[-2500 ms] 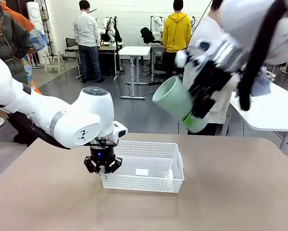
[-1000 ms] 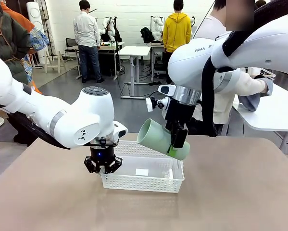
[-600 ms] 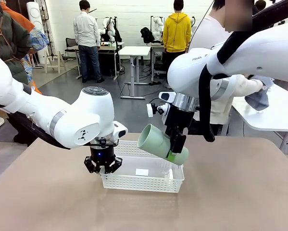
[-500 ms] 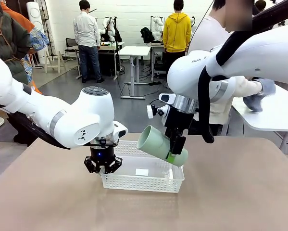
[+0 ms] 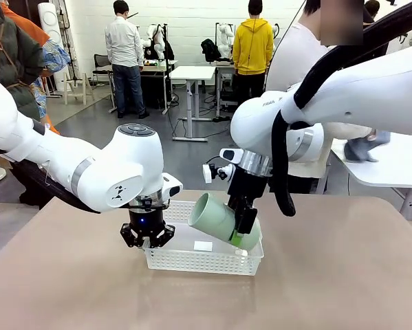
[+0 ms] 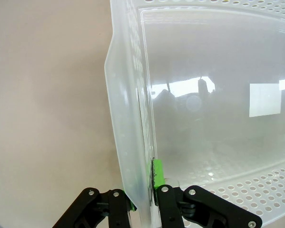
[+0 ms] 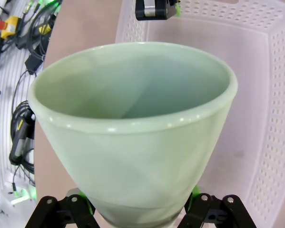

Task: Clean and organize the cups into the basket.
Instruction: Pick up the Organizing basket and move it to the center of the table, then pick up the Reusable plastic cup from the right side of the table and place it inside the Organizing basket.

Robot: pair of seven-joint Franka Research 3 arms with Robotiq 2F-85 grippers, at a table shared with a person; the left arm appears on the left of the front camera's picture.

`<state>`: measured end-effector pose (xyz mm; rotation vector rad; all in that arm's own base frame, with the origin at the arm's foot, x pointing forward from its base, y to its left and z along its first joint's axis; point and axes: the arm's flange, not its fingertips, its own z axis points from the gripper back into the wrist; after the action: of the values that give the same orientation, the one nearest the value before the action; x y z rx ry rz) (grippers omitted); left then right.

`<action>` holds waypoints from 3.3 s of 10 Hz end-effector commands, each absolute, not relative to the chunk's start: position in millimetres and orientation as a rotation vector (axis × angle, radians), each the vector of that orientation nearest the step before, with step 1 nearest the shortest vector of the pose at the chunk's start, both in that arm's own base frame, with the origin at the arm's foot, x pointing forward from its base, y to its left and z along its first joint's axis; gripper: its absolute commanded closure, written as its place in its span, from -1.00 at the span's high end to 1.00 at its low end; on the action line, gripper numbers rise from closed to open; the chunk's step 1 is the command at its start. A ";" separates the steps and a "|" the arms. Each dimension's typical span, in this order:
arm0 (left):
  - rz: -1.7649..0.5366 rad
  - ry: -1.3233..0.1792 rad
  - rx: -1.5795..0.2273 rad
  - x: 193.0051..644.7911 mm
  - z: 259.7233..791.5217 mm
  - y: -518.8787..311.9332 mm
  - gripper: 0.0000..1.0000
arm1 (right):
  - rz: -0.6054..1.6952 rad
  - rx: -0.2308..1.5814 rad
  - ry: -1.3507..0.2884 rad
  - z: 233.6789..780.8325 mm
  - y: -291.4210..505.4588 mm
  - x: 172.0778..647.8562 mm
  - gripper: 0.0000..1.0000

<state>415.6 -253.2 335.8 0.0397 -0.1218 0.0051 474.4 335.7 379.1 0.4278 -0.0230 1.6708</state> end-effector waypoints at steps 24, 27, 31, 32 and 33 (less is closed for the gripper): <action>0.005 -0.123 0.039 416.5 336.2 -255.3 -1.00 | 1.308 0.819 -0.844 401.7 -17.3 387.7 1.00; 0.005 -0.123 0.039 416.5 336.2 -255.3 -1.00 | 1.219 0.884 -0.967 379.1 -73.4 369.1 1.00; 0.005 -0.123 0.039 416.5 336.2 -255.3 -1.00 | 0.998 0.841 -1.031 351.3 -116.8 329.1 1.00; 0.005 -0.123 0.039 416.5 336.2 -255.3 -1.00 | 0.966 0.818 -1.052 348.4 -123.1 315.9 1.00; 0.005 -0.123 0.039 416.5 336.2 -255.3 -1.00 | 0.944 0.804 -1.069 346.2 -126.6 306.5 1.00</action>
<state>415.8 -253.2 335.3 0.0399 -0.1204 0.0053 324.4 -139.7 349.9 0.8368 -1.0026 0.9722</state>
